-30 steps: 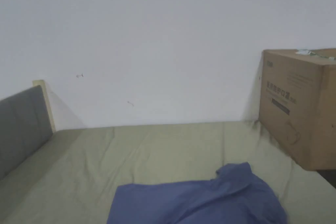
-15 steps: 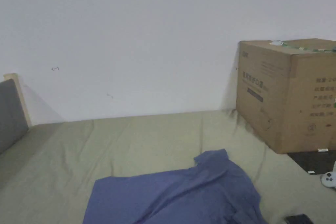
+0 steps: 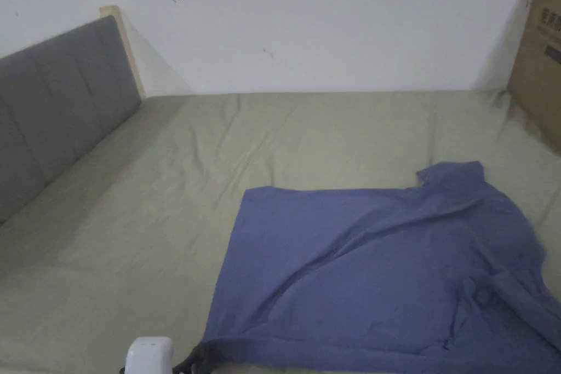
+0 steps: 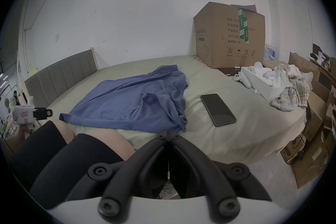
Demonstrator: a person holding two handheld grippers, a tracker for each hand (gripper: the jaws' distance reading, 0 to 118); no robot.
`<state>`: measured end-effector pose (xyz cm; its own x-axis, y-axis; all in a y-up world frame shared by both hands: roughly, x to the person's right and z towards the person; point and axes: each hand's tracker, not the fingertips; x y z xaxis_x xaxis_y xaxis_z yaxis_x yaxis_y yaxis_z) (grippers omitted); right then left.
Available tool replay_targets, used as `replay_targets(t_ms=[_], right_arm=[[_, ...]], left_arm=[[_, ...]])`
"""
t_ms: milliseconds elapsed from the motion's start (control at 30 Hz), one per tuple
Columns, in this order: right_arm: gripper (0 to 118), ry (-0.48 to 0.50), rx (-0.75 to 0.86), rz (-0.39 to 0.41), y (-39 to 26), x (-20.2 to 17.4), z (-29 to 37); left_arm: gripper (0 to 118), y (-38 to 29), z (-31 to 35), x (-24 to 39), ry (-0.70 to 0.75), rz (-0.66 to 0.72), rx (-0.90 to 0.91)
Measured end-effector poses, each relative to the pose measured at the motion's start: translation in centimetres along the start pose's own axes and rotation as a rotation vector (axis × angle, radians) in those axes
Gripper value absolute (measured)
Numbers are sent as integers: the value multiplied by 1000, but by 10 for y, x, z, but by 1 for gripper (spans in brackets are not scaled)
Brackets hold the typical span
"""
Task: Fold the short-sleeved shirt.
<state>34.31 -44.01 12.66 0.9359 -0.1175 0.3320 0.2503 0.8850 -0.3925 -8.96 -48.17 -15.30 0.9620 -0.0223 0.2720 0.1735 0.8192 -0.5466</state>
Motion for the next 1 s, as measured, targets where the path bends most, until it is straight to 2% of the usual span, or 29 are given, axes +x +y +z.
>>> replay_targets(t_ms=[100, 167, 233, 267, 300, 433, 600, 633, 667, 733, 767, 800, 867, 900, 933, 967, 1000], right_arm=[[0, 3, -9, 1, 7, -6, -10], [0, 8, -16, 3, 10, -10, -15], [0, 6, -25, 12, 11, -11, -16], [0, 3, -30, 18, 12, -12, -16], [0, 3, -35, 22, 12, -13, -17], [0, 11, -63, 41, 7, -8, -26], [0, 17, -109, 90, 18, -5, -69], [1, -4, -109, 115, 15, 5, -86], [14, -12, -104, 138, 18, 8, -100], [82, -2, -160, 160, 20, 18, -130], [99, -8, -189, 177, 15, 28, -148], [99, 0, -183, 174, 16, 31, -157], [97, 5, -271, 197, 16, 35, -174], [70, 17, -327, 197, 10, 39, -179], [21, 45, -349, 186, 10, 42, -179], [0, 25, -311, 194, 9, 42, -178], [0, -38, -269, 221, 8, 43, -177]], left_arm=[[60, -1, -38, 1, -12, -18, -87], [56, -6, -52, 5, -8, -54, -139], [35, -9, -62, 1, -34, -36, -181], [13, -10, -55, -1, -47, -13, -146], [4, -11, -50, -1, -55, -15, -131], [4, -9, -35, 11, -80, -99, -98], [4, 1, -21, 11, -97, -61, -52], [4, 3, -20, 11, -98, -56, -44], [4, 5, -19, 10, -100, -57, -43], [4, 7, -19, 11, -101, -54, -44], [4, 8, -20, 11, -103, -51, -45], [4, 8, -20, 11, -103, -52, -49], [4, 10, -19, 16, -99, -61, -56], [4, 10, -18, 16, -98, -64, -57], [4, 10, -17, 17, -98, -67, -59], [4, 10, -17, 17, -101, -67, -62], [4, 10, -15, 17, -103, -67, -62]])
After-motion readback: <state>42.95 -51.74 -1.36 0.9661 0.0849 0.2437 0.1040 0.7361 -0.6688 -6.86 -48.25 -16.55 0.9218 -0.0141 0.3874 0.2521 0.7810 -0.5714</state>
